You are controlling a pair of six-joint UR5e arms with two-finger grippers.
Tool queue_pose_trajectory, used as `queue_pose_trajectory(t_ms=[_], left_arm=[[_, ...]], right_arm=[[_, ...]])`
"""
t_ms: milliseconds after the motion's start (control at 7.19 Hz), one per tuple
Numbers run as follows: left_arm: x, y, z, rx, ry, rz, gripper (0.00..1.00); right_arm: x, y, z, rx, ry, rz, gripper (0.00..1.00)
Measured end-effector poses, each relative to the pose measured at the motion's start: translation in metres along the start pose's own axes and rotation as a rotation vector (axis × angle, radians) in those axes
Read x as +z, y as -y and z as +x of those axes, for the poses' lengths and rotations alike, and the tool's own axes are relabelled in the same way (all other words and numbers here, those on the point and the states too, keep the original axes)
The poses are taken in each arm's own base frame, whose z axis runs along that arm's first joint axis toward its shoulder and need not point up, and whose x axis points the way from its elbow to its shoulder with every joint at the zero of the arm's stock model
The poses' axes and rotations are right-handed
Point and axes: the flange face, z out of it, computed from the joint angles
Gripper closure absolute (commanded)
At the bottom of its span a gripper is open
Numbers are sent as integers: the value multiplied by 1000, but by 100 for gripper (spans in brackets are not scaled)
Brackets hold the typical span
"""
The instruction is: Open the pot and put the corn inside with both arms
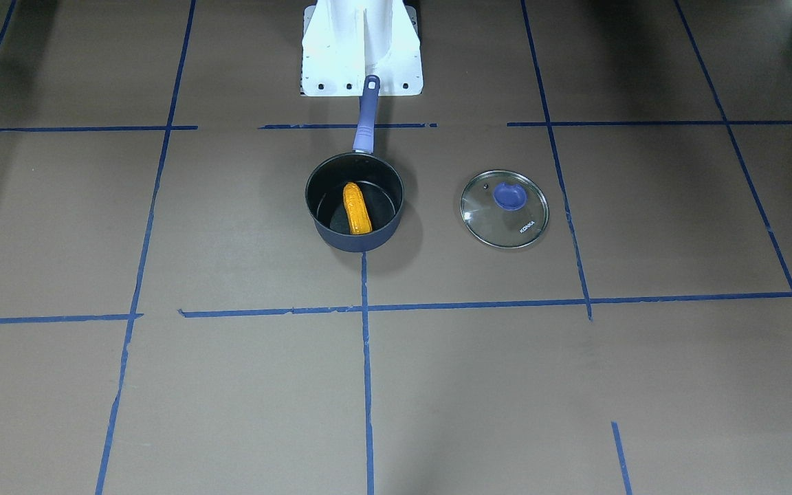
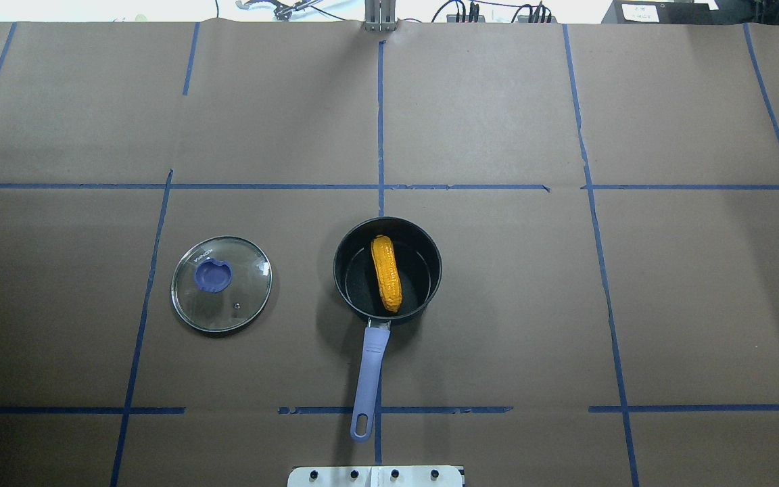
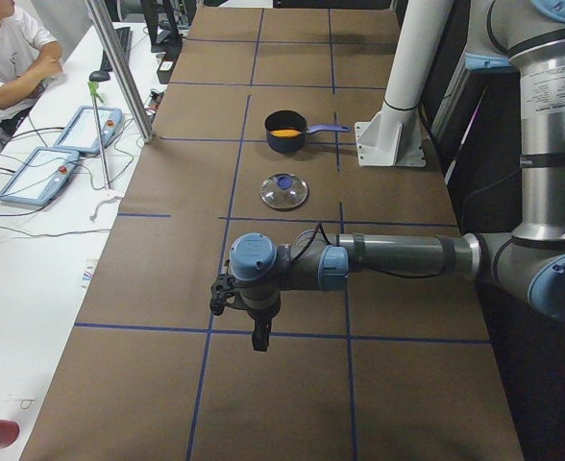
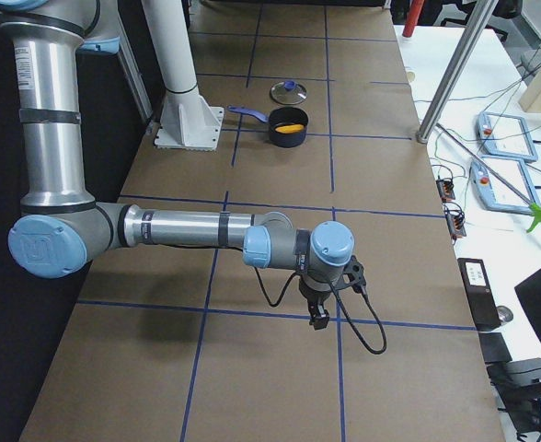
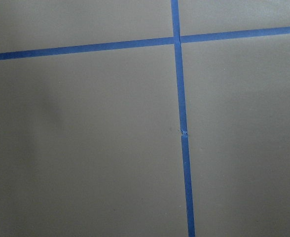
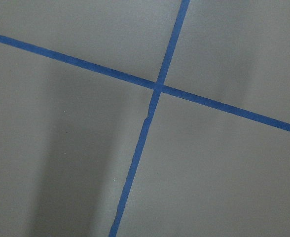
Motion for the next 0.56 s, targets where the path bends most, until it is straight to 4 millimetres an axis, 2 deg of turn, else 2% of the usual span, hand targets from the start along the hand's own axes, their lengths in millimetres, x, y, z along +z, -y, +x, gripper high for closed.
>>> queue_pose_trajectory(t_ms=[557], left_arm=[[1, 0, -1, -3, 0, -2, 0]], right_arm=[[-1, 0, -1, 5, 2, 3, 0]])
